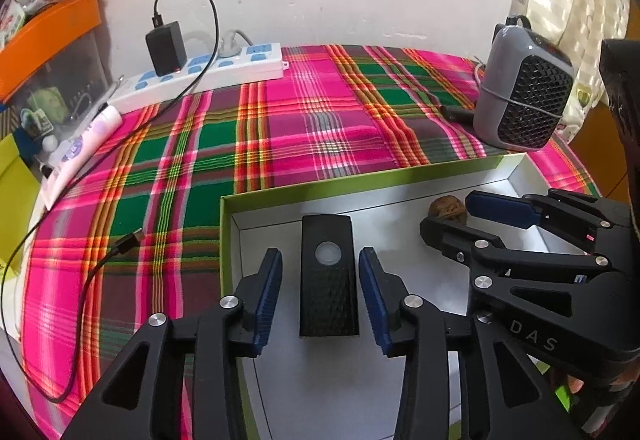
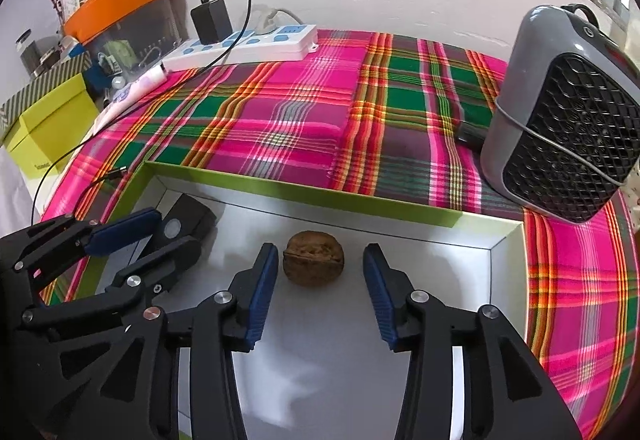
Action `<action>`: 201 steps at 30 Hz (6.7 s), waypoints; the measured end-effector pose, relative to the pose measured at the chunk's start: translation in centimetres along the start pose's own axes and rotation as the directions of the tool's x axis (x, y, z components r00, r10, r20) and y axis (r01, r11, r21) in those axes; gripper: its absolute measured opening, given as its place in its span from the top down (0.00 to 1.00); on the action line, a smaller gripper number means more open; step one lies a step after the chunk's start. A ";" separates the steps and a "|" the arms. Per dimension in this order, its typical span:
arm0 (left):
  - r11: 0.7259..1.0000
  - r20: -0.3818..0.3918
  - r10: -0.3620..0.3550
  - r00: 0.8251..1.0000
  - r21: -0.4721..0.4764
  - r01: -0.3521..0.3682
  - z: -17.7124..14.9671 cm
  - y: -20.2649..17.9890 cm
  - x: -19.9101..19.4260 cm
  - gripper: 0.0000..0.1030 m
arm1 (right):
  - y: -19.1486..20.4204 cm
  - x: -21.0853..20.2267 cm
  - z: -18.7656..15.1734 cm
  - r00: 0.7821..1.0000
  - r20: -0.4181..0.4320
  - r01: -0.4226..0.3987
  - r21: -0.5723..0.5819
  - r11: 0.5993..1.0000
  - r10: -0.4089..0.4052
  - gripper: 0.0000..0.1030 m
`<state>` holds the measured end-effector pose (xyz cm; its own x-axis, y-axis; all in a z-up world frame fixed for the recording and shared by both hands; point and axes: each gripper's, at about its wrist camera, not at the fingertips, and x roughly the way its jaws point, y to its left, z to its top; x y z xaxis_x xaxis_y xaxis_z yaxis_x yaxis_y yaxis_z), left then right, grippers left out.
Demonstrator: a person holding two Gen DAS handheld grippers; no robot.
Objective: Organize objects
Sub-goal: 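Withdraw left tool toward pink clip while right tool moves to white jar, then grasp pink clip with left tool while right tool grasps white round jar, then carry pink clip and white jar into the tray and open both tools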
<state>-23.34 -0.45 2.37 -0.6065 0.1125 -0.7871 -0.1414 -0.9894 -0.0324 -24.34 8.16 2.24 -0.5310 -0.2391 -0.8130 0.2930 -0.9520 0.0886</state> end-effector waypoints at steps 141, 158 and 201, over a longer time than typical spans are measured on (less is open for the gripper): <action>0.999 0.035 -0.001 0.999 0.043 -0.001 -14.2 1.3 -9.5 0.85 | 0.3 -10.4 -15.7 0.996 0.076 0.047 0.044 0.998 -0.050 0.72; 0.999 0.073 -0.031 0.997 0.038 0.028 -12.7 0.6 -11.5 0.85 | 0.2 -12.1 -14.6 0.992 0.119 0.032 0.035 0.999 -0.036 0.72; 0.995 0.059 -0.086 0.995 0.061 0.082 -2.2 -2.4 -4.1 0.85 | -2.8 -6.2 -3.3 0.996 0.089 0.020 -0.012 1.000 -0.019 0.72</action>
<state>-18.77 1.30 4.29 -0.6376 0.2023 -0.7433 -0.2380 -0.9694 -0.0597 -19.25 12.95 5.15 -0.6052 -0.2370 -0.7600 0.2919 -0.9542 0.0651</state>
